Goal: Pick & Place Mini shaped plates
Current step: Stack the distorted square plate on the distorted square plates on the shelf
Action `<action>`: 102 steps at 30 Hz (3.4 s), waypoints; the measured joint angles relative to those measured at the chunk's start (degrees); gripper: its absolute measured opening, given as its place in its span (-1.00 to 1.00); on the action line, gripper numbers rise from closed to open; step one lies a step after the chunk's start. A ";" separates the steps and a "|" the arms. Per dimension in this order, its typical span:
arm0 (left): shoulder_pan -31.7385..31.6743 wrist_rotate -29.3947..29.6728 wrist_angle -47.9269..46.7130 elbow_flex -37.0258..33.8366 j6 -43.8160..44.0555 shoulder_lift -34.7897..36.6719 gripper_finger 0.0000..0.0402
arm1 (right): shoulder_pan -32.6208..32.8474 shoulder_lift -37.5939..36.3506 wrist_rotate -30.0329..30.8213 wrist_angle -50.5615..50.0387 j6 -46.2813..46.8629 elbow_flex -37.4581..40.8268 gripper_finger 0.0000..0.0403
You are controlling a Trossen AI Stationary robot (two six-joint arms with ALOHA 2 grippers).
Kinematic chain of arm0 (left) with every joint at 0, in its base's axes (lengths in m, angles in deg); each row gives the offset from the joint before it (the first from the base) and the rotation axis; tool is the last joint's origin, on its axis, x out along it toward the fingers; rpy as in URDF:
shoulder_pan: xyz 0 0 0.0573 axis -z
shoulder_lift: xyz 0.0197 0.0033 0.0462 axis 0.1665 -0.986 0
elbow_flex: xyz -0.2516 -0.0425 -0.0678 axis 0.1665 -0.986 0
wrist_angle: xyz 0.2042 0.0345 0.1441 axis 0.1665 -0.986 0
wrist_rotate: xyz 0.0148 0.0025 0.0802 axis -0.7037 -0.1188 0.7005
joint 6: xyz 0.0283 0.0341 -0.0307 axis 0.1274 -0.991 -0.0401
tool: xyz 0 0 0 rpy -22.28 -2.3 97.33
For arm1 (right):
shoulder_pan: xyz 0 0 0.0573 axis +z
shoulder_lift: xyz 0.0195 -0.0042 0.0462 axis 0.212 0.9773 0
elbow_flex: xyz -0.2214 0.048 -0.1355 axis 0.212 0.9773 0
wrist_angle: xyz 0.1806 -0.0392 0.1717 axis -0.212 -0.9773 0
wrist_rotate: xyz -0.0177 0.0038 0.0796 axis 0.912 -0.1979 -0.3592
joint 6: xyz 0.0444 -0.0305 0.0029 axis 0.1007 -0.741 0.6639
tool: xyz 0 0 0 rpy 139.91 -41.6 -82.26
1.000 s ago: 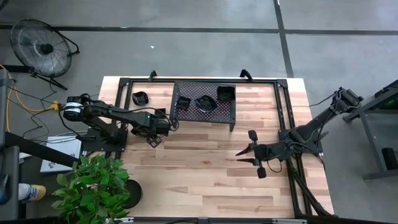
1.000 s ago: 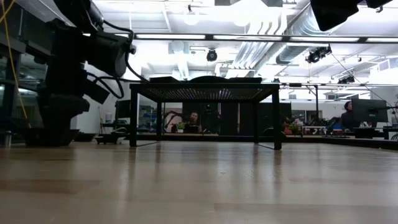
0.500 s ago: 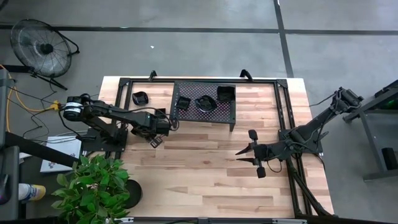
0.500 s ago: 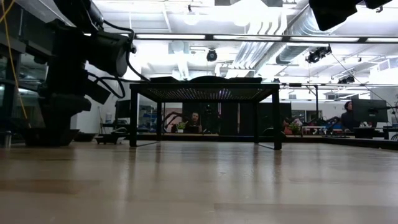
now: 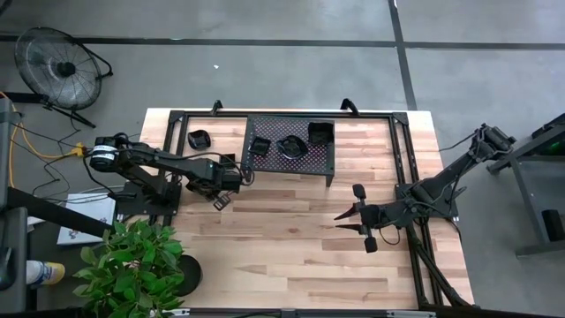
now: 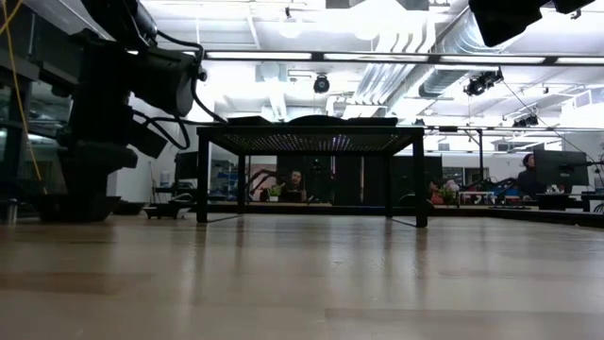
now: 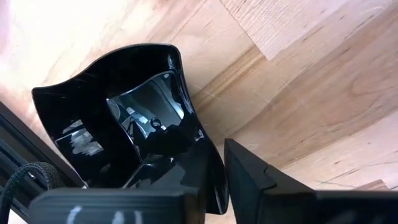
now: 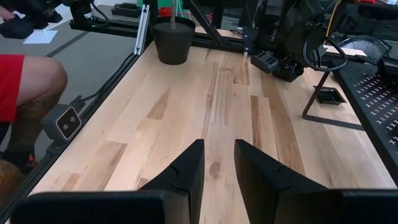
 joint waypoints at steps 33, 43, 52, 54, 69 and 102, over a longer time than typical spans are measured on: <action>4.93 4.10 -28.68 21.73 -8.93 0.02 -1.00 | -0.02 0.00 0.15 -0.02 0.00 -0.02 -0.59; 11.93 12.03 -33.18 36.24 -9.70 0.02 -1.00 | -0.02 0.00 -0.02 -0.02 0.00 -0.02 -0.59; 15.93 17.84 -28.18 42.55 -25.96 0.04 -1.00 | -0.11 0.00 1.68 0.02 -2.50 -0.02 -0.59; 16.88 18.45 -24.44 42.56 -33.30 0.03 -1.00 | -0.44 0.00 2.14 0.04 -4.12 -0.02 -0.59; 27.70 39.66 -1.68 42.32 -73.76 -1.07 -1.00 | -5.31 1.47 6.82 10.70 -10.10 -0.02 -0.59; 31.47 81.65 0.39 42.23 -97.50 -22.58 -1.00 | -5.29 33.09 37.52 43.31 -49.45 -18.89 -0.44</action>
